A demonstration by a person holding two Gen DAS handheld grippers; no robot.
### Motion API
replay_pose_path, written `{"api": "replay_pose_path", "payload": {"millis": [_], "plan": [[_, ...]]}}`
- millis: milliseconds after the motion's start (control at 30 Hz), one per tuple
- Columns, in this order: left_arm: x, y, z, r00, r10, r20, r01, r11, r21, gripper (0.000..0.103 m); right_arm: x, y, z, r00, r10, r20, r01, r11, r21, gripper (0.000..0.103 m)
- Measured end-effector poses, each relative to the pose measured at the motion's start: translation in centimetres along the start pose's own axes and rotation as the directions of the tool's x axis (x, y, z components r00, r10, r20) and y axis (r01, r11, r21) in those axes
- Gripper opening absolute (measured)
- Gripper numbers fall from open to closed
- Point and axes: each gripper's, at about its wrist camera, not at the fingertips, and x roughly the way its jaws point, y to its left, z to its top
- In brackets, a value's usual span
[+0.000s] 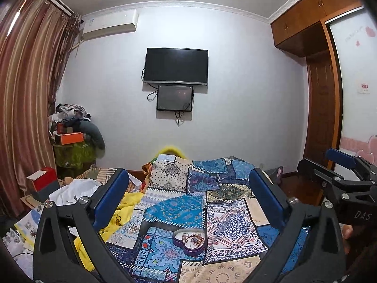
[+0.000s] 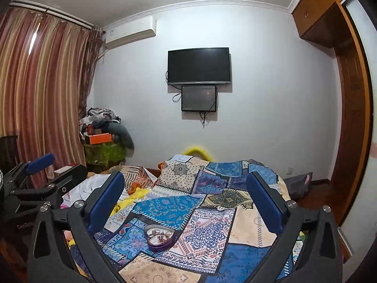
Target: Organize jewelry
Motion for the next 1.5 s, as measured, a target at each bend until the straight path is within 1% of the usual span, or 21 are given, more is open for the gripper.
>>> {"api": "replay_pose_path", "payload": {"millis": [700,1500], "plan": [[0.88,0.75,-0.61,0.999,0.023,-0.036,-0.024,0.999,-0.033,0.102,0.21,-0.21,-0.35,0.999,0.011,-0.038,-0.011,1.000,0.001,0.102],[0.97,0.81,-0.65,0.999,-0.007,-0.043,0.006,0.999,-0.033,0.102,0.43,-0.31,-0.51,0.999,0.010,-0.050,-0.010,1.000,-0.001,0.102]]}}
